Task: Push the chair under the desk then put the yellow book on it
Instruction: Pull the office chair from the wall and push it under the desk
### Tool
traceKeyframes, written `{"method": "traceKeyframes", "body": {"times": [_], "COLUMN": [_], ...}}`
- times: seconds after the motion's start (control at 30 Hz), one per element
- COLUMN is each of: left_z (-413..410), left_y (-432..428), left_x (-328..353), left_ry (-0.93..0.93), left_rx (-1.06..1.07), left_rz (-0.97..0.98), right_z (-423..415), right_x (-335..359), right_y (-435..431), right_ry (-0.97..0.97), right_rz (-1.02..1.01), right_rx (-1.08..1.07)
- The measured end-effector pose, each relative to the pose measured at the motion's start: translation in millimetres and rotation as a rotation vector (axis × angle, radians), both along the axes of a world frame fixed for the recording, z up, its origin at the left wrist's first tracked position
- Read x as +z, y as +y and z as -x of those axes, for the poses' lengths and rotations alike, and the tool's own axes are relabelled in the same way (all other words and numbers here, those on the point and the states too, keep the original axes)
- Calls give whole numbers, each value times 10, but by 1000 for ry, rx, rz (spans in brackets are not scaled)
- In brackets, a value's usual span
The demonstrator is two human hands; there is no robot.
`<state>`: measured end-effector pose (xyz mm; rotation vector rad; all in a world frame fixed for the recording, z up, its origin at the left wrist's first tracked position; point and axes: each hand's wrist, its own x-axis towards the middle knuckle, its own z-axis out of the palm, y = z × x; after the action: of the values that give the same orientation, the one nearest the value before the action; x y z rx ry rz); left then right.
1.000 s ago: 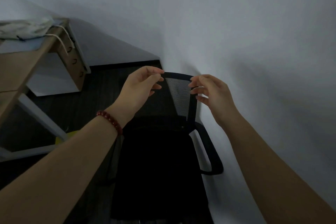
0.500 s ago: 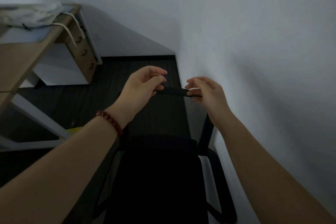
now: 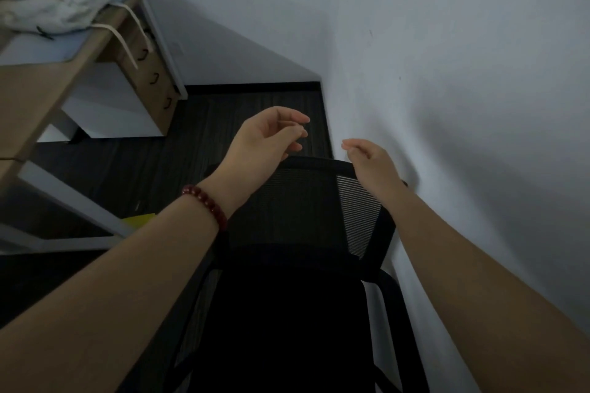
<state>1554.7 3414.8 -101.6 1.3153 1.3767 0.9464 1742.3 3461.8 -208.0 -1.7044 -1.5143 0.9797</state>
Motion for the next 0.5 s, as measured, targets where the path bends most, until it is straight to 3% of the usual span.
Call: {"method": "traceKeyframes", "body": {"times": [0.17,0.5], "left_z": [32,-164], "left_y": [43,285], "left_x": [-110,-209], "left_ry": [15,-9], "left_rx": [30,-7], "left_rz": [22,-18], "right_z": [-3,-119], "right_x": [-200,-613], "right_y": [106,450], "right_ry": [-176,-331], "right_rz": [68,123], "right_rx": [119,179]}}
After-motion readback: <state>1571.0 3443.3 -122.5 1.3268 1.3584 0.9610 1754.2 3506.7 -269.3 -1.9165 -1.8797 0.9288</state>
